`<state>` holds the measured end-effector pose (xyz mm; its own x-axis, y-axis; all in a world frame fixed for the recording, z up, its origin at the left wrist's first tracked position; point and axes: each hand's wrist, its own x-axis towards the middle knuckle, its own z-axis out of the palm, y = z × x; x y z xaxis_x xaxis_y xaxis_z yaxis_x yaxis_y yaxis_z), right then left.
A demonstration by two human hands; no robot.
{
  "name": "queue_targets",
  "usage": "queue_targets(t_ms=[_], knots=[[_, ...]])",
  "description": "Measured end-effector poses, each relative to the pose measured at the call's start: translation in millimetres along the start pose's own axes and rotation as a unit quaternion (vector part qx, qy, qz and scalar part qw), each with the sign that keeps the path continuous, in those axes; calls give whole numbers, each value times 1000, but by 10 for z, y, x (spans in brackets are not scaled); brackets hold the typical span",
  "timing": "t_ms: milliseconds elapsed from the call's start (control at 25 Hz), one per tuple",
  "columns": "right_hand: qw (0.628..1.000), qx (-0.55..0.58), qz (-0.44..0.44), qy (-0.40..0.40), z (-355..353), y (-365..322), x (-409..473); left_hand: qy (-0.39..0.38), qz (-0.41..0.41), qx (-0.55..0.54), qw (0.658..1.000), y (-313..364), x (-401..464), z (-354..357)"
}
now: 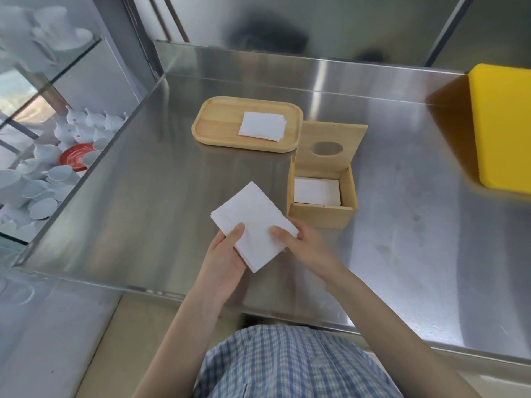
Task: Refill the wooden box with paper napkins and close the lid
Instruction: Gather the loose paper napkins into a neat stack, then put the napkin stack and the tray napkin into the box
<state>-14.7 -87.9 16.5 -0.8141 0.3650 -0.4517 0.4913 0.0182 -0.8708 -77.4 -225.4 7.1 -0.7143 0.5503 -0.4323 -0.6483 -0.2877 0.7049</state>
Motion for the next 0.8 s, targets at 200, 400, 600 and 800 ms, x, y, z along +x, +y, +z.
queue_targets(t_ms=[200, 400, 600, 800], knots=[[998, 54, -13, -14, -28, -85, 57, -15, 21, -11, 1000, 107, 140, 21], [999, -4, -38, 7, -192, -192, 81, 69, 71, 162, 982, 239, 222, 75], [998, -5, -46, 49, -434, -228, 41, 115, 90, 285, 947, 288, 350, 161], [983, 26, -61, 173, -655, -252, 140, 116, 120, 386, 907, 297, 521, 388]])
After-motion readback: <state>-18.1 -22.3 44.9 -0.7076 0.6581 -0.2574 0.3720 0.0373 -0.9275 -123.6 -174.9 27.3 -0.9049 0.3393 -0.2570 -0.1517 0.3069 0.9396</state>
